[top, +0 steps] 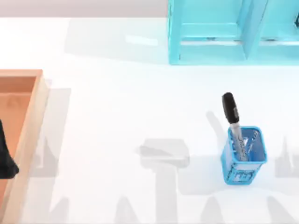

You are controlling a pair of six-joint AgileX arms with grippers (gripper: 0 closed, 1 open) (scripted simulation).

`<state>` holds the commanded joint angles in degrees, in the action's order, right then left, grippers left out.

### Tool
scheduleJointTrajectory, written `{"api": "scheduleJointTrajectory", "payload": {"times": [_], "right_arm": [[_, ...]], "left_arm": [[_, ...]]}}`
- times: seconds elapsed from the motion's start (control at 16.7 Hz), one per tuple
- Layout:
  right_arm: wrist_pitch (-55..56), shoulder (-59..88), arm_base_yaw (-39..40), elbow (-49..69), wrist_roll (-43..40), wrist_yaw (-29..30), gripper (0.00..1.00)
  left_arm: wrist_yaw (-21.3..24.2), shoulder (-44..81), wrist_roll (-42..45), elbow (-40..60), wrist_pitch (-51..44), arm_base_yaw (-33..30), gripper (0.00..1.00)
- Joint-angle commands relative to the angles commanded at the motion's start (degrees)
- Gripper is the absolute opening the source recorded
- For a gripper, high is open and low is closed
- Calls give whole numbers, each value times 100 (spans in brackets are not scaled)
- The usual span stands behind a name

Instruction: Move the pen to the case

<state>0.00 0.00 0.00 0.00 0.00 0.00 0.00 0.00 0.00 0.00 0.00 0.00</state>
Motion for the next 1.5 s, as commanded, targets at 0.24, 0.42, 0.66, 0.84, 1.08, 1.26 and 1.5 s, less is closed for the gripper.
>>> {"api": "scheduleJointTrajectory", "payload": {"times": [0.24,0.42,0.66,0.84,1.08,1.26,1.5], "right_arm": [[0,0,0,0,0,0,100],[0,0,0,0,0,0,100],[0,0,0,0,0,0,100],[0,0,0,0,0,0,100],[0,0,0,0,0,0,100],[0,0,0,0,0,0,100],[0,0,0,0,0,0,100]], "left_arm": [[-63,140,-95,132,166,-155,100],[-299,781,-407,548,793,-690,100],[-774,2479,-993,1215,2052,-1751,100],[-1166,4297,-1497,1646,3054,-2700,100],[-1633,6928,-2193,2090,4405,-4029,100],[-1875,8685,-2709,2386,5432,-4973,100],[-2065,10397,-3314,2776,6538,-6021,100]]}}
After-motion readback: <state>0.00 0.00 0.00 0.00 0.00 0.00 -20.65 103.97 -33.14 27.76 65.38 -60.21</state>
